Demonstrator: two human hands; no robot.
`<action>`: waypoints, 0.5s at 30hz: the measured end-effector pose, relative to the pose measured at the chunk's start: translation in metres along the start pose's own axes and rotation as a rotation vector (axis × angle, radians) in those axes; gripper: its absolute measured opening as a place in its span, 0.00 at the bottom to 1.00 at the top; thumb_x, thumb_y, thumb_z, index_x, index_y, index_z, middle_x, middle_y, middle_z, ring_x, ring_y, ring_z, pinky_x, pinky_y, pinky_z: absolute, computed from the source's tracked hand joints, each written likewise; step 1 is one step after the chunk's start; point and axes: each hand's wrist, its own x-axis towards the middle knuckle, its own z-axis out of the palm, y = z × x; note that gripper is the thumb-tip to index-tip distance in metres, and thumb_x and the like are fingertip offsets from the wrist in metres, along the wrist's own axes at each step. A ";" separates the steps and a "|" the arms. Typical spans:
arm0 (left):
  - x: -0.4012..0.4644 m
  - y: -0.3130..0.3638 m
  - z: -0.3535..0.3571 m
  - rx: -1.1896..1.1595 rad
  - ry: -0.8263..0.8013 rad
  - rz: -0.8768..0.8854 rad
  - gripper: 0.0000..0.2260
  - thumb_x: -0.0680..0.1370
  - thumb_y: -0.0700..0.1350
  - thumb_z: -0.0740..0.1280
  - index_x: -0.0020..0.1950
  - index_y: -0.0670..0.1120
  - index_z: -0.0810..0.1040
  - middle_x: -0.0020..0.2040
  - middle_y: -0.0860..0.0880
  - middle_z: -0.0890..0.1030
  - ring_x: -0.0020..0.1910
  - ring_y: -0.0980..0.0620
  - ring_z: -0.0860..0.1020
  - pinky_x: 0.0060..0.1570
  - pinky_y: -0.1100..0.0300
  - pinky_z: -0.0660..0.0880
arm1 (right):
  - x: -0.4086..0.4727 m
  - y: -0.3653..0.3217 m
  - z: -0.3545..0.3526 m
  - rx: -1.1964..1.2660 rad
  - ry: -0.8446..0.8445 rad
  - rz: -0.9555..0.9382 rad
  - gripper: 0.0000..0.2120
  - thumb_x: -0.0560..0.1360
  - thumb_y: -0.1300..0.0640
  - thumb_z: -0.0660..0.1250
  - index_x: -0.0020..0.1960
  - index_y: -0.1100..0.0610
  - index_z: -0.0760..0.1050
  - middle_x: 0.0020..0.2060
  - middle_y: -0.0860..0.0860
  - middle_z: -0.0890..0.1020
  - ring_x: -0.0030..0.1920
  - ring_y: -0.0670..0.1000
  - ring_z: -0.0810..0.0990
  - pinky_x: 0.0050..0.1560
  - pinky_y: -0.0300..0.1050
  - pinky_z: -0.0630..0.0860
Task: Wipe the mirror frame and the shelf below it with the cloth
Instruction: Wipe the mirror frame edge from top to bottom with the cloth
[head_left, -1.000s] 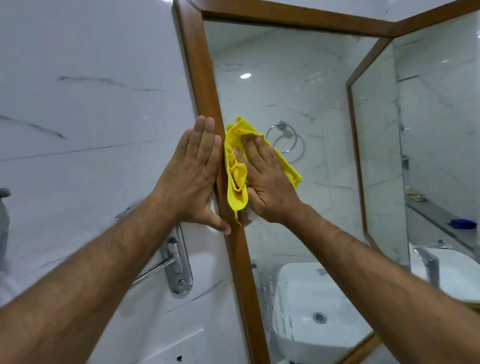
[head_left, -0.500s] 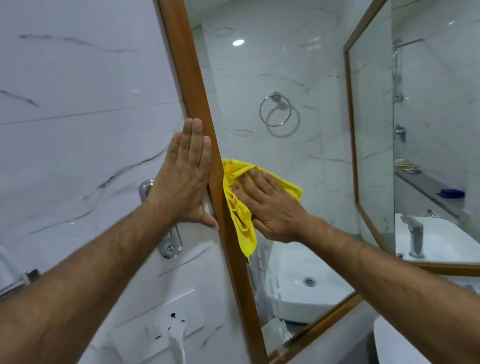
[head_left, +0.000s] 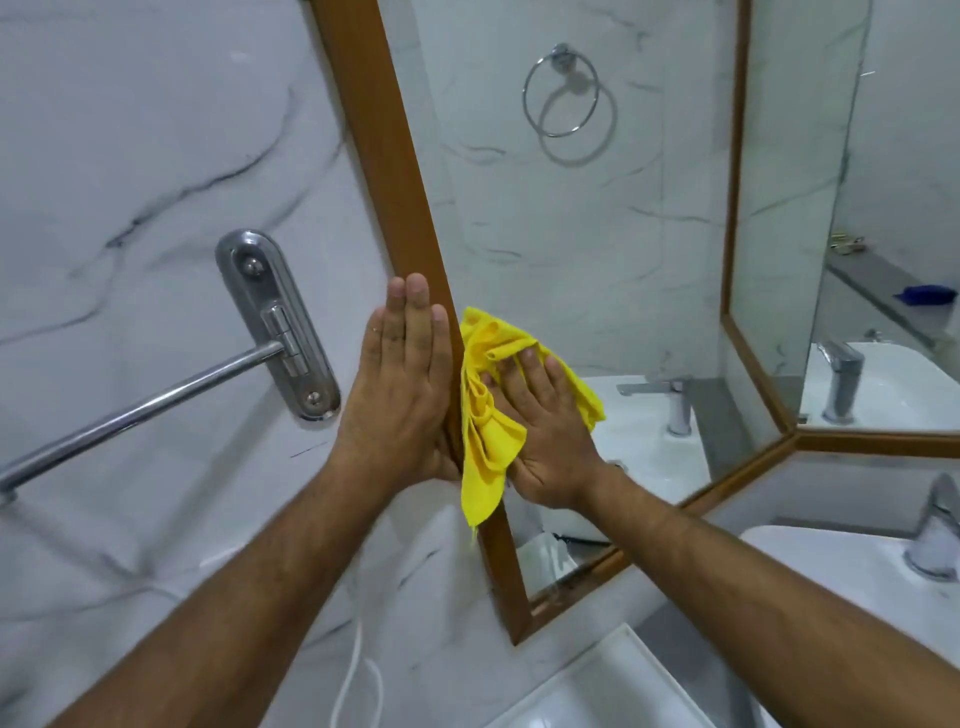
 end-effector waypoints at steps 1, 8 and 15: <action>-0.008 0.005 0.004 -0.007 -0.024 0.002 0.74 0.54 0.74 0.76 0.79 0.31 0.42 0.78 0.29 0.36 0.78 0.29 0.36 0.78 0.38 0.38 | -0.015 0.002 0.002 -0.010 -0.045 -0.037 0.31 0.81 0.44 0.49 0.80 0.55 0.51 0.80 0.54 0.47 0.79 0.63 0.48 0.74 0.68 0.53; -0.025 0.011 0.033 -0.077 0.087 0.063 0.62 0.67 0.80 0.61 0.77 0.30 0.49 0.79 0.33 0.33 0.79 0.31 0.38 0.78 0.37 0.41 | 0.012 0.024 -0.023 -0.059 -0.052 -0.153 0.31 0.79 0.47 0.57 0.78 0.56 0.57 0.77 0.58 0.57 0.78 0.62 0.51 0.76 0.64 0.51; -0.039 0.021 0.056 -0.014 0.128 0.032 0.60 0.67 0.76 0.66 0.74 0.27 0.53 0.72 0.21 0.57 0.74 0.23 0.53 0.78 0.38 0.41 | -0.064 -0.014 0.038 0.005 0.038 0.106 0.33 0.77 0.43 0.55 0.78 0.55 0.56 0.80 0.54 0.50 0.79 0.61 0.44 0.75 0.67 0.48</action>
